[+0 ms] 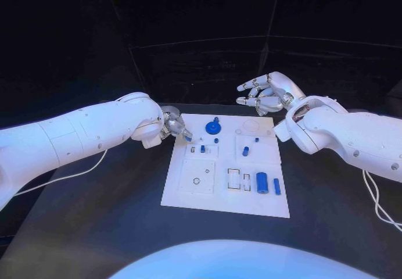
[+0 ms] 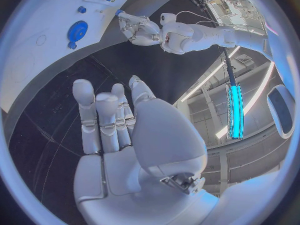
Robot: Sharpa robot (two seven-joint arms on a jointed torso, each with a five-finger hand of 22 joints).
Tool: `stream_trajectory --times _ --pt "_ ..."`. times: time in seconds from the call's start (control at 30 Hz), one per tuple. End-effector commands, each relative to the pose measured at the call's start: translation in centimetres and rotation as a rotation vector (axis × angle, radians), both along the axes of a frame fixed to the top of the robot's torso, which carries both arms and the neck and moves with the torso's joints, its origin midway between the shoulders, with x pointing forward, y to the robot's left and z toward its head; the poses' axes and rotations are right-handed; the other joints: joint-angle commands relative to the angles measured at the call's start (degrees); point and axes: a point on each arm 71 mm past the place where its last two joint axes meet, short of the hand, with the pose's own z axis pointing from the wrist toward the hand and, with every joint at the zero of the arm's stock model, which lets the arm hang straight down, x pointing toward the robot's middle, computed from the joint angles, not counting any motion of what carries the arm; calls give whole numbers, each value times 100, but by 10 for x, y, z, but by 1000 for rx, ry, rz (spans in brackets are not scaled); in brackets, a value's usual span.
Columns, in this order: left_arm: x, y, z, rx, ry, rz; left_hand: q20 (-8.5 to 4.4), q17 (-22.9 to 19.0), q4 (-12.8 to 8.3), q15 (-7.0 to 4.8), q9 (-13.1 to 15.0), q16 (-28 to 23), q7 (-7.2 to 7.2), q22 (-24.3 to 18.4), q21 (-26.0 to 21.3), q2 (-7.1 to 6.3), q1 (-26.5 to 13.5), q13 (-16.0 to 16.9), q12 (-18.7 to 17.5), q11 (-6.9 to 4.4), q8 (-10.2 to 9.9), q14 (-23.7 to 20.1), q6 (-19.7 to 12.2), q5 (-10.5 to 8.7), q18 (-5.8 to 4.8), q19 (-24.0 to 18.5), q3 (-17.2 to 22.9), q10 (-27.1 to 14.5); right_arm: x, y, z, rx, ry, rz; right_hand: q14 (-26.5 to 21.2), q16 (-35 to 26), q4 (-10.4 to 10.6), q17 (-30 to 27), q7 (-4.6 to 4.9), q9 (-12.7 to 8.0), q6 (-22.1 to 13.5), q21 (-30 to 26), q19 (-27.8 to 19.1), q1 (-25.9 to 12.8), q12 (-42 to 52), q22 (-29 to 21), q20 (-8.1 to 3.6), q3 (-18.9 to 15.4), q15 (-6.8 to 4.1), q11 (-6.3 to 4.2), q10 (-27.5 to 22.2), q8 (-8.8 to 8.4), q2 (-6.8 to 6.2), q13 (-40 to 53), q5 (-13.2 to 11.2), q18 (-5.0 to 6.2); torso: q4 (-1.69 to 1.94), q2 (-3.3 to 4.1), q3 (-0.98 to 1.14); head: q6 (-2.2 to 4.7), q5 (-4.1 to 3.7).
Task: Assemble the parts on the task board
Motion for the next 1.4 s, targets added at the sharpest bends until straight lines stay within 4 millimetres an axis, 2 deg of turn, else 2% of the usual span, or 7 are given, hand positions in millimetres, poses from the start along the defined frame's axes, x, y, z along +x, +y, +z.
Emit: stream_trajectory --times 0.03,0.27,0.53,0.8,1.4 --pt "-5 -1 0 -24 -39 7 -28 1509 -666 -21 10 18 -3 32 -33 23 -55 -6 11 -5 37 605 46 22 -16 98 717 56 0 0 1 3 1 7 -23 -27 32 8 8 -4 -47 -27 -47 -20 34 -6 2 0 -4 -4 -35 -13 6 -6 19 68 4 -2 3 -8 12" --pt "-17 -3 -11 26 -49 -29 -29 1509 -691 -24 14 18 -9 44 -26 -5 -91 -7 13 -10 60 605 62 29 -19 103 774 65 0 0 0 3 2 7 -23 -27 32 8 8 -4 -47 -27 -47 -20 34 -6 2 0 -4 -4 -35 -13 6 -6 19 68 0 6 -3 -3 25" --pt "-17 -7 -14 47 -66 -40 -29 1509 -691 -24 14 18 -9 44 -26 -5 -91 -7 13 -10 60 605 62 29 -19 103 774 65 1 0 0 3 3 8 -23 -27 41 15 9 -3 -49 -33 -49 -24 40 -9 4 -2 -2 -3 -40 -11 4 -9 32 68 -20 14 0 -14 30" --pt "-17 -13 -14 45 -75 -44 -30 1509 -700 -25 15 18 -11 38 -31 -12 -103 -9 12 -12 68 605 68 32 -17 101 798 68 1 1 0 4 3 11 -23 -27 41 15 9 -3 -49 -33 -49 -24 40 -9 4 -2 -2 -3 -40 -11 4 -9 32 68 -6 9 -2 -38 16" --pt "-20 -18 -18 87 -15 -66 -32 1509 -722 -28 19 18 -16 31 -38 -29 -124 -25 0 -16 85 605 77 42 -15 100 846 67 1 2 0 3 4 12 -23 -27 41 15 9 -3 -49 -33 -49 -24 40 -9 4 -2 -2 -3 -40 -11 4 -9 32 68 -6 10 -3 -63 10"
